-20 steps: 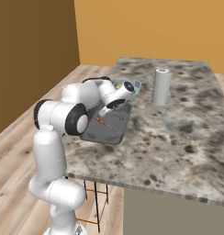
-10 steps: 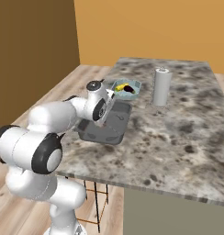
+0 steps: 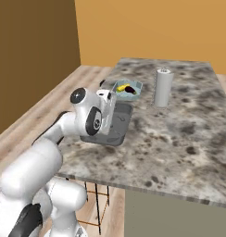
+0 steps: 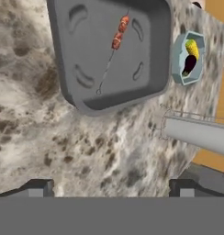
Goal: Place the cold items (eggplant and corn) from the fridge in one tupperware on the dining counter. Place the warm items (kebab skewer and hot dog) in the stove area in another tupperware.
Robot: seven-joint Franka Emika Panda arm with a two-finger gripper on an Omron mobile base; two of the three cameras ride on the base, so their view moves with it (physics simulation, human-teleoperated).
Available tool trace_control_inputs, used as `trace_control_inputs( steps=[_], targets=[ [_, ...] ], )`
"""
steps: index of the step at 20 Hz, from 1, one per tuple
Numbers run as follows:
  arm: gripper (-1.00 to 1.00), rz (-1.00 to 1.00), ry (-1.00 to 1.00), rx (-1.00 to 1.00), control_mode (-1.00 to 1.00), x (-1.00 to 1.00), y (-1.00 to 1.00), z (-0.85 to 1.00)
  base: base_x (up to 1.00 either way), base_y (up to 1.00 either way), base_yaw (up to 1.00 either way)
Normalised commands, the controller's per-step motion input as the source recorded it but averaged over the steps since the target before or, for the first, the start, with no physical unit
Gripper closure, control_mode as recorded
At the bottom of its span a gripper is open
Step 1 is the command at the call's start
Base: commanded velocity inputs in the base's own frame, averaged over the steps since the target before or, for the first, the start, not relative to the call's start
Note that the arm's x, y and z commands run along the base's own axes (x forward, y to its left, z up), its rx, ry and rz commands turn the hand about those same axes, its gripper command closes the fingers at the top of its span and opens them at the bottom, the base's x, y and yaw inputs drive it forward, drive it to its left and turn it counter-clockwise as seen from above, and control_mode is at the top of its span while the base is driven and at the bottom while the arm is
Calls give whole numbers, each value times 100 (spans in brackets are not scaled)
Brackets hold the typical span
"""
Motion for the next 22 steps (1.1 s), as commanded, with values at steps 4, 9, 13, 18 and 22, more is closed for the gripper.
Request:
trace_control_inputs(
  steps=[4, 9, 13, 18, 22],
  targets=[
    [-100, 1, 21, -6, -100, -100, -6, 45, 0, 0, 0],
    [-100, 21, 27, -5, -100, -100, 58, 2, 0, 0, 0],
    [-100, 50, 11, 0, -100, -100, 37, -18, 0, 0, 0],
    [-100, 51, 0, 6, -100, -100, 3, -31, 0, 0, 0],
    [-100, 46, -2, -2, -100, -100, 53, -27, 0, 0, 0]
  ],
)
